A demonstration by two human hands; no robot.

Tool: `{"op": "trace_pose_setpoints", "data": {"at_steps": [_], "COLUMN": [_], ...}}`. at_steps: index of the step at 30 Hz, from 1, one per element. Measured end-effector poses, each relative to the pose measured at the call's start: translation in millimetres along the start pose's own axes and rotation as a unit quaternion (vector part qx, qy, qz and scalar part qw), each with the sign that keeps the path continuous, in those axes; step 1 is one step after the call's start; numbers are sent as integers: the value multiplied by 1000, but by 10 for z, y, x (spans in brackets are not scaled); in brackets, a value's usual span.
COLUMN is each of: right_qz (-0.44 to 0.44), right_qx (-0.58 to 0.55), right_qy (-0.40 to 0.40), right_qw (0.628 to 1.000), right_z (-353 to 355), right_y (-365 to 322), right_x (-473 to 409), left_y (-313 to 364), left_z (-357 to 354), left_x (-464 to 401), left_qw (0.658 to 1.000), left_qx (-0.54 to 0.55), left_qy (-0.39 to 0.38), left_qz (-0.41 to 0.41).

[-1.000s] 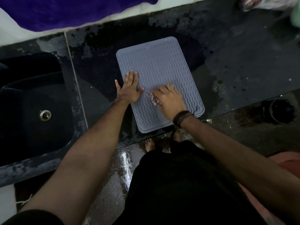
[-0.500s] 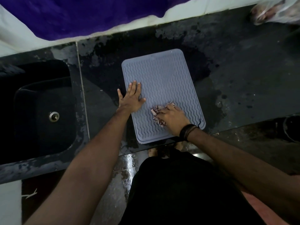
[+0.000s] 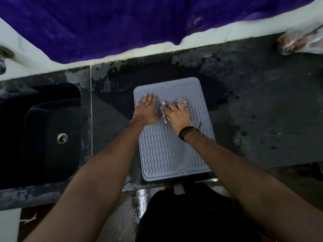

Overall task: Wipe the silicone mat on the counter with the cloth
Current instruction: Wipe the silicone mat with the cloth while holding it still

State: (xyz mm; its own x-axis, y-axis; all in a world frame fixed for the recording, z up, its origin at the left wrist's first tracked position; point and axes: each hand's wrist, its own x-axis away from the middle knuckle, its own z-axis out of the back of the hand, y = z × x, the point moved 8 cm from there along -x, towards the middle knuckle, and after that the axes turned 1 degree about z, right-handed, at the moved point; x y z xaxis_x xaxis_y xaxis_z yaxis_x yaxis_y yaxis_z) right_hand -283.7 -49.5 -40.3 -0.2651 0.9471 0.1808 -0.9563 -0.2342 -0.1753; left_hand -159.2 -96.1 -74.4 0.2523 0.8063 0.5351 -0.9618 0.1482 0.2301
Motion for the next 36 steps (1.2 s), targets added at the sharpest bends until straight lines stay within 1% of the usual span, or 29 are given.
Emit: {"op": "trace_pose_setpoints", "data": {"at_steps": [5, 9, 11, 12, 15, 16, 17, 20, 22, 24, 26, 28, 31, 33, 34, 36], "right_qz": [32, 100, 112, 106, 50, 38, 33, 54, 77, 93, 85, 57, 1, -6, 13, 84], "right_qx": [-25, -18, -29, -44, -65, -52, -33, 45, 88, 123, 139, 145, 113, 88, 80, 73], "right_qy": [11, -42, -51, -35, 51, 67, 66, 11, -7, 3, 12, 15, -2, -23, -30, -30], "right_qw": [999, 994, 992, 993, 995, 996, 997, 997, 993, 988, 987, 988, 994, 996, 996, 993], "right_z": [26, -12, 75, 177, 547, 631, 672, 553, 418, 380, 396, 429, 461, 439, 424, 387], "right_y": [21, 49, 88, 98, 110, 99, 80, -27, -8, 114, 297, 387, 212, -49, -223, -630], "right_x": [15, 303, 271, 169, -361, -554, -738, -1087, -1115, -1086, -1067, -1077, -1198, -1332, -1398, -1498], "left_y": [-4, -29, -20, -14, -36, -39, -30, -34, -38, -32, -29, -20, -19, -23, -34, -63], "left_z": [-54, -76, -105, -120, -152, -154, -153, -149, -154, -146, -134, -124, -108, -108, -108, -132], "left_x": [-187, -218, -219, -214, -209, -214, -221, -220, -207, -200, -187, -182, -195, -193, -199, -201], "left_qw": [998, 999, 999, 999, 999, 999, 999, 999, 999, 999, 999, 999, 999, 999, 999, 998], "left_qx": [22, 32, 39, 41, 38, 34, 32, 32, 32, 37, 37, 36, 35, 33, 35, 35], "left_qy": [-50, -40, -29, -22, -14, -16, -19, -25, -27, -28, -25, -23, -19, -19, -21, -32], "left_qz": [5, 0, -5, -8, 0, 4, 6, 13, 10, 2, -3, -4, 1, 6, 12, 34]}}
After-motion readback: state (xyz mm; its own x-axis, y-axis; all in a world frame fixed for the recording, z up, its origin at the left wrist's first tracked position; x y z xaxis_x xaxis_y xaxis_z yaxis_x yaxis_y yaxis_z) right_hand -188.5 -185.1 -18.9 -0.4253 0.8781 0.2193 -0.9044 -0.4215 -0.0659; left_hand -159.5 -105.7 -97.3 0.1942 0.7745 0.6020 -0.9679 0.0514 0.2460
